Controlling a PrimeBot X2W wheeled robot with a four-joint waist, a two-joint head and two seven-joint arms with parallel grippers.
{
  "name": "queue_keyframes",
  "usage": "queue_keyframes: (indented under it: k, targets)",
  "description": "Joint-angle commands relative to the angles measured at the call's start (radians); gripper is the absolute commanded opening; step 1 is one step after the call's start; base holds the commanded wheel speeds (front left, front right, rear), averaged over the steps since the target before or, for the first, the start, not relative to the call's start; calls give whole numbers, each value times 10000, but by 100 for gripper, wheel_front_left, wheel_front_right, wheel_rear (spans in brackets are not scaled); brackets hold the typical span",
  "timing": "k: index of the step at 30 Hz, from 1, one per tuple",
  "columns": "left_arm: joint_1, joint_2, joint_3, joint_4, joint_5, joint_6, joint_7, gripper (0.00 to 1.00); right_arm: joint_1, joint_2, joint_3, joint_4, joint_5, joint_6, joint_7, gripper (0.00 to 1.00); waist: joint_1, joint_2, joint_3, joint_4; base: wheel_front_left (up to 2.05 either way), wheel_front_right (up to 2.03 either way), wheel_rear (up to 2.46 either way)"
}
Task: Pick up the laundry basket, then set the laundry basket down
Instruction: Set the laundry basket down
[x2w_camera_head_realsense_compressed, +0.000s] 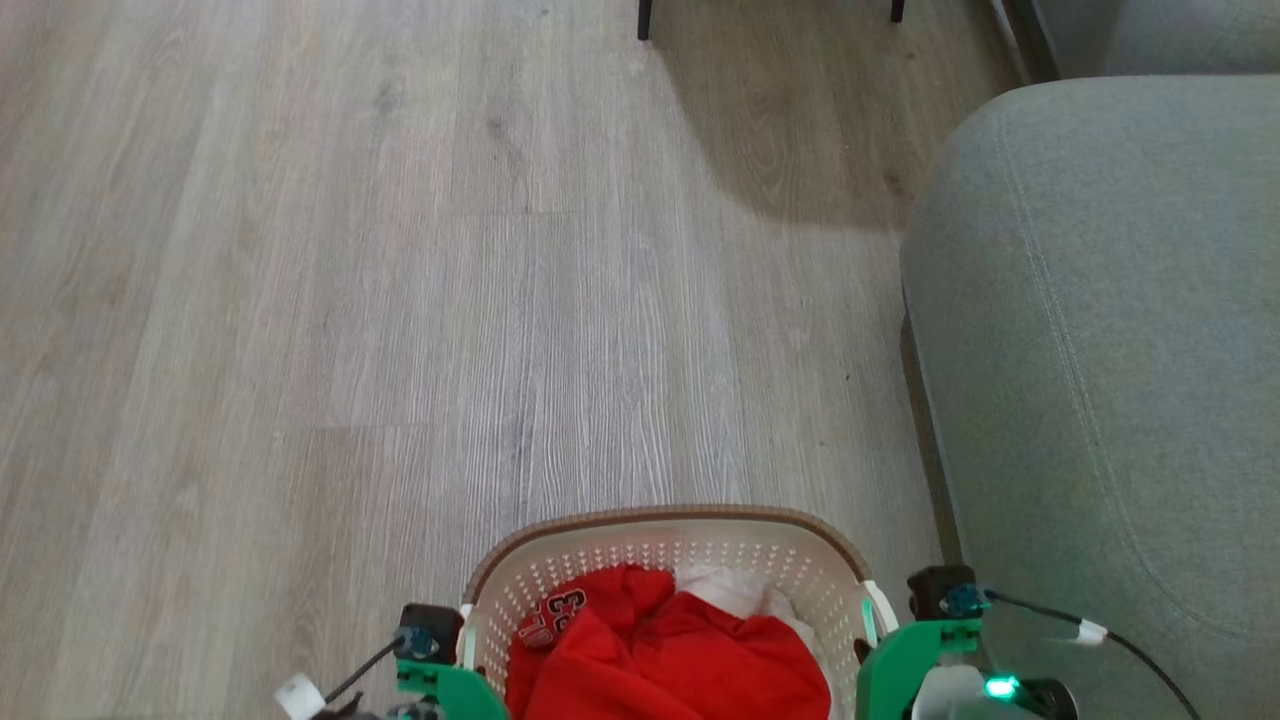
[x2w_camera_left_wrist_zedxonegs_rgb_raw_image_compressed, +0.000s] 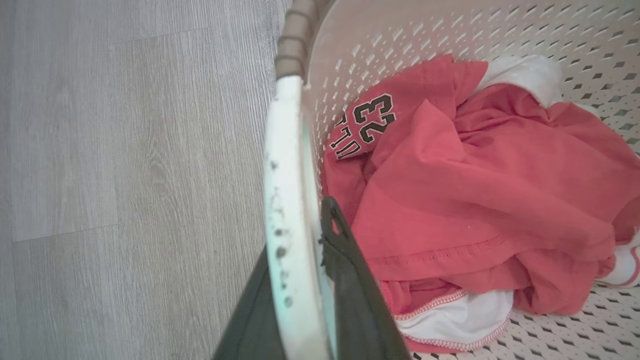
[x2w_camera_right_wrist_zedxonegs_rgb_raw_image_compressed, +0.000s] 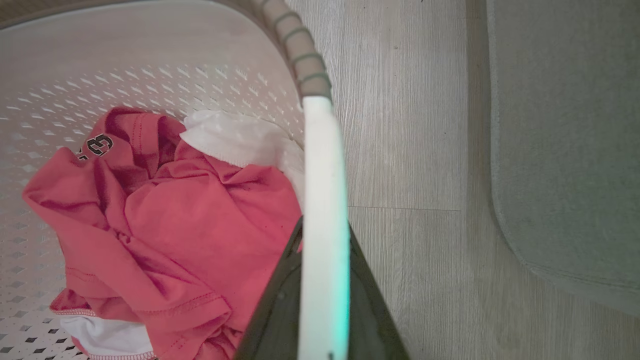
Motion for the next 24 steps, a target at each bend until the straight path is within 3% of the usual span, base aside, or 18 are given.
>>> queue_keyframes:
  k: [1, 11, 24]
  targets:
    - [-486, 285, 87, 58, -28, 86, -110, 0, -564, -97, 133, -88, 84, 14, -285, 0, 0, -1, 45, -19, 0, 0, 0]
    - [-884, 285, -42, 94, -126, 102, -197, 0, -1008, -96, 421, -40, 306, 14, -405, 0, 0, -1, 523, -91, 0, 0, 0]
    - [-2468, 285, 8, 132, -149, 142, -387, 0, -2713, -96, 485, 185, 299, 14, -521, 0, 0, -1, 2301, -196, 0, 0, 0]
